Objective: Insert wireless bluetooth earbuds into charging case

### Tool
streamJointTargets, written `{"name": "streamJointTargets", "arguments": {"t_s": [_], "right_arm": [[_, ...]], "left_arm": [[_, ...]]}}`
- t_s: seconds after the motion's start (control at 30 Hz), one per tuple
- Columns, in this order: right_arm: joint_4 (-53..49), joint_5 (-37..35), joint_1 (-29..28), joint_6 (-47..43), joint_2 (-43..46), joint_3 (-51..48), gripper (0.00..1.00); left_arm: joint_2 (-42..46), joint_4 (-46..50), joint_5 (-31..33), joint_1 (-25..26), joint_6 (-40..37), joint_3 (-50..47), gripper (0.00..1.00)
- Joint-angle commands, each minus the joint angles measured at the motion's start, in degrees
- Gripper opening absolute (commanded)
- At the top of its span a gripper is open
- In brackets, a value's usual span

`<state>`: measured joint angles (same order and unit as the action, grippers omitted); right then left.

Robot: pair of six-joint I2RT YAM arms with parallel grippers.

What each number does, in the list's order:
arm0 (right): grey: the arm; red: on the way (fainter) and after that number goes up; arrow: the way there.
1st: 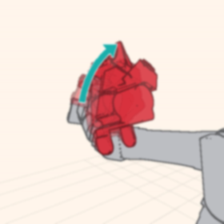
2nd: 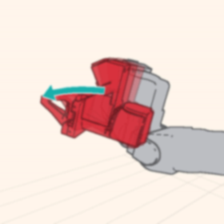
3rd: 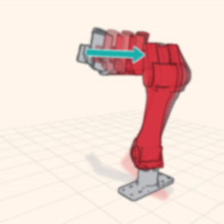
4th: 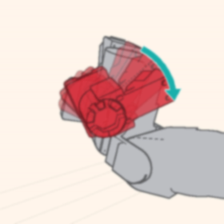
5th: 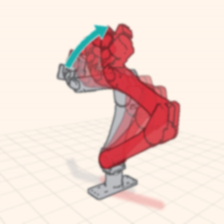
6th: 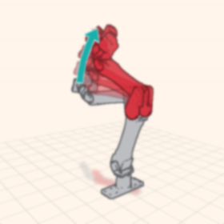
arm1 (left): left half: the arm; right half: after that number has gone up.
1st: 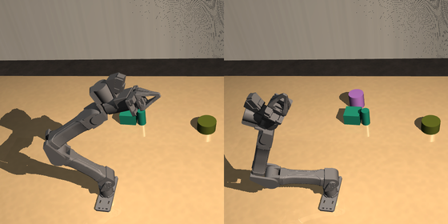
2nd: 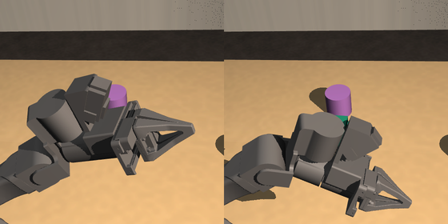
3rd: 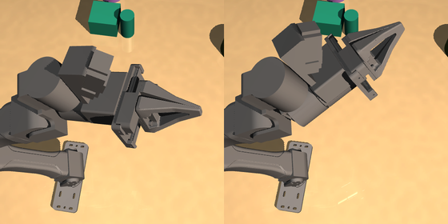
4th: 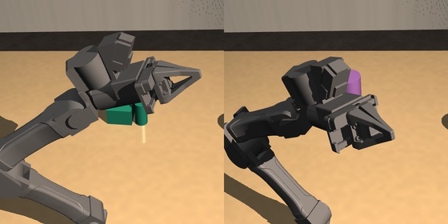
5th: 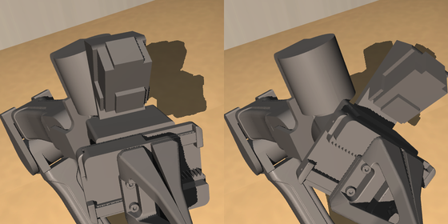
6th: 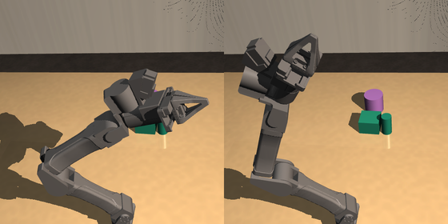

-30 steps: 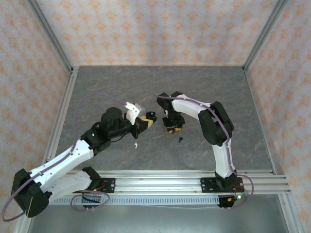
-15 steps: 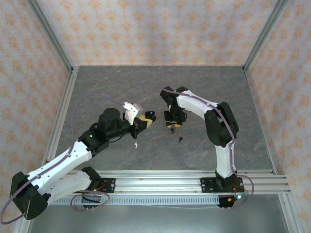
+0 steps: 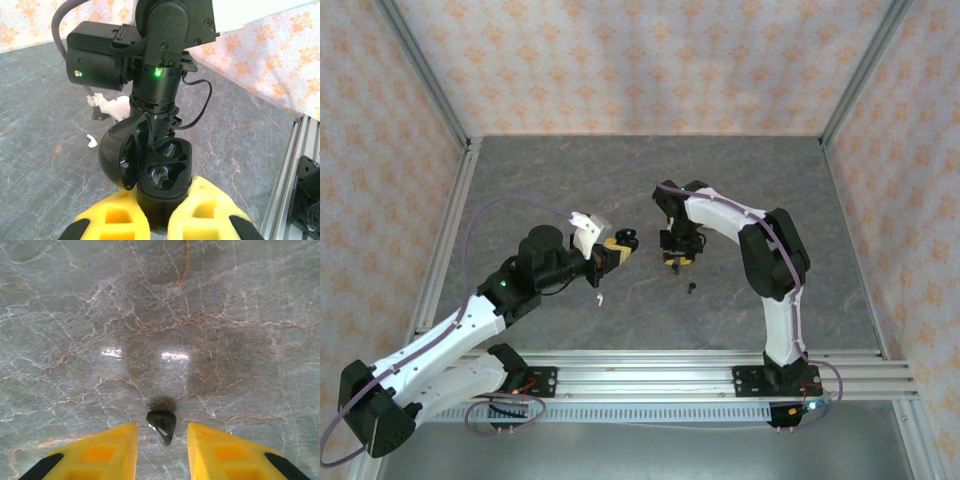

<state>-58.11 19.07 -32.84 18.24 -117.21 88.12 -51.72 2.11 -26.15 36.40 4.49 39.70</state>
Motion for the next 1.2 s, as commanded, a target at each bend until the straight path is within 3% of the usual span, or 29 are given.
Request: {"name": "streamJointTargets", "arguments": {"t_s": [0.0,0.67,0.87,1.17], "right_arm": [[-0.3,-0.4,-0.3,0.5,-1.6,-0.8,0.32],[-1.1,0.1,-0.5,0.1,-3.1,-1.3,0.24],[-2.1,-0.6,-0.6,-0.1,-2.2,-1.5,0.31],[-2.7,-0.3,-0.9,-0.9,-2.4,-2.2,0.30]], "left_arm": [[0.5,-0.5,0.9,0.3,0.0,-0.4,0.00],[-1.0,-0.7,0.6,0.4,-0.1,0.5,0.00],[-2.3,-1.1,0.0,0.4,-0.1,1.4,0.00],[-2.9,-0.8,-0.2,0.6,0.0,2.1,0.00]]}}
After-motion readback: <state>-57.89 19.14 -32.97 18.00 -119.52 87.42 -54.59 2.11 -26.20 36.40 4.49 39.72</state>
